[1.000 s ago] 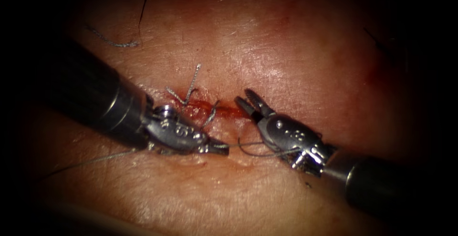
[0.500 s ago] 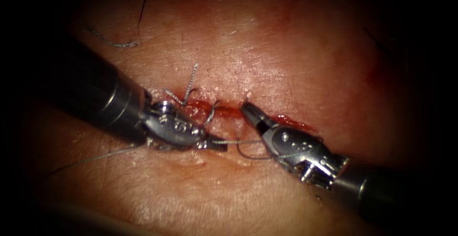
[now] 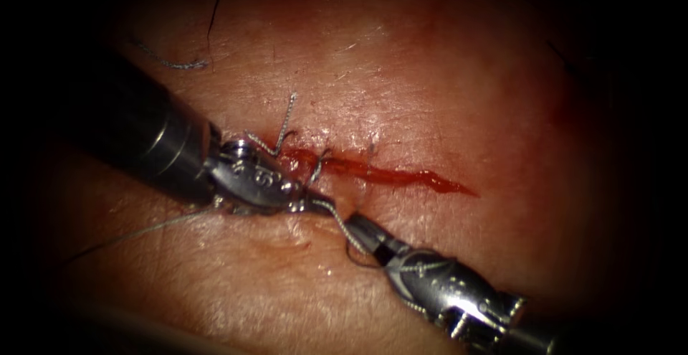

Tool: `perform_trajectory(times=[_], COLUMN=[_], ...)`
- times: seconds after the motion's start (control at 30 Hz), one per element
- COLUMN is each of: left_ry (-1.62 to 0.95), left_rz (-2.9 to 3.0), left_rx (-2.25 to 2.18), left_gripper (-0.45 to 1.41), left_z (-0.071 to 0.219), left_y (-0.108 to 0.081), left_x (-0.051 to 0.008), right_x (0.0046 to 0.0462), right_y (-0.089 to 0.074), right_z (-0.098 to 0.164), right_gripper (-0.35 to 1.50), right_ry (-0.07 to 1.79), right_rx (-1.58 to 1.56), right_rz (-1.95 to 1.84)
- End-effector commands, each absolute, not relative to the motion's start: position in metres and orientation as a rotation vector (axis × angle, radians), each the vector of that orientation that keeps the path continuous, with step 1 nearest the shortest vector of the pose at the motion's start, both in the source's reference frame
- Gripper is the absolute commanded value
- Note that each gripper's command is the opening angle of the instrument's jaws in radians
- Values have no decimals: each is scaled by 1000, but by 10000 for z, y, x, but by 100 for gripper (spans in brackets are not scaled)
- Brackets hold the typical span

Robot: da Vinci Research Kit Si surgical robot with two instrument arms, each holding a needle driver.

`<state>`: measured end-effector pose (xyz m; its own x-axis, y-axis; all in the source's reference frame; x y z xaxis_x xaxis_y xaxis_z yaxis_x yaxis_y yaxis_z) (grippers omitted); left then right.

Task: Wound Closure

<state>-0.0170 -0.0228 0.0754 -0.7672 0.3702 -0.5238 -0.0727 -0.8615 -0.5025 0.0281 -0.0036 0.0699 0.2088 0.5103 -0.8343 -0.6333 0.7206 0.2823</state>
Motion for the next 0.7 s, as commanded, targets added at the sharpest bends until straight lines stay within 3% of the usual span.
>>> perform_trajectory(times=[0.03, 0.07, 0.4, 0.57, 0.7], left_ry=[-685, -687, -690, -683, -650], left_rz=[2659, 2654, 2652, 2646, 2649], left_rx=[-928, -925, -922, -916, -925], left_gripper=[-45, -45, -45, -45, -45], left_z=[760, 760, 766, 752, 720], left_y=[-236, -236, -235, -233, -236], left_x=[-170, -169, -161, -146, -111], right_x=[293, 292, 294, 280, 251], right_y=[-41, -43, -68, -85, -82], right_z=[701, 696, 651, 648, 665], right_gripper=[114, 133, 136, 118, 114], right_ry=[1112, 1124, 1222, 1235, 1210], right_rx=[-156, -187, -171, -144, -133], right_rz=[822, 844, 799, 753, 742])
